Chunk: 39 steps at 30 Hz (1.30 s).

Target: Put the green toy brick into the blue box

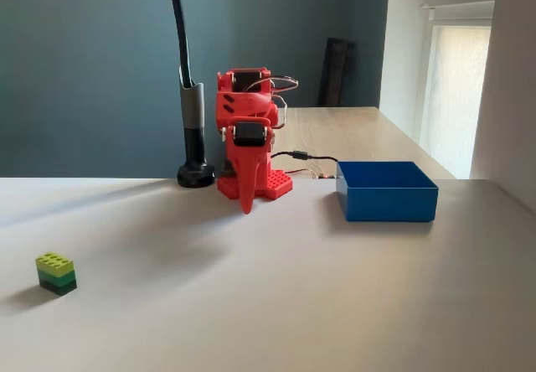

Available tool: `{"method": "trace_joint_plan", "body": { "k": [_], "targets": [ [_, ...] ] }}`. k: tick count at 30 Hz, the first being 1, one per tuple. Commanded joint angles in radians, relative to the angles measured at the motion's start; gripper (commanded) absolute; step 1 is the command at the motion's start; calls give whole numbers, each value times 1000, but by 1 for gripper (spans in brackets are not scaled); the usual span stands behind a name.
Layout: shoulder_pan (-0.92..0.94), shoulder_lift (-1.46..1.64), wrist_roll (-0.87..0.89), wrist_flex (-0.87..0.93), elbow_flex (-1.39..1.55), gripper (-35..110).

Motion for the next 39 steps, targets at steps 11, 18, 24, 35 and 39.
{"method": "trace_joint_plan", "body": {
  "k": [11, 18, 24, 35, 39],
  "targets": [
    [-2, 15, -37, -15, 3, 0],
    [-3, 15, -37, -15, 3, 0],
    [-3, 15, -35, -15, 3, 0],
    [-5, -6, -32, -97, -135, 0],
    [5, -37, -51, -98, -209, 0]
  ]
}}
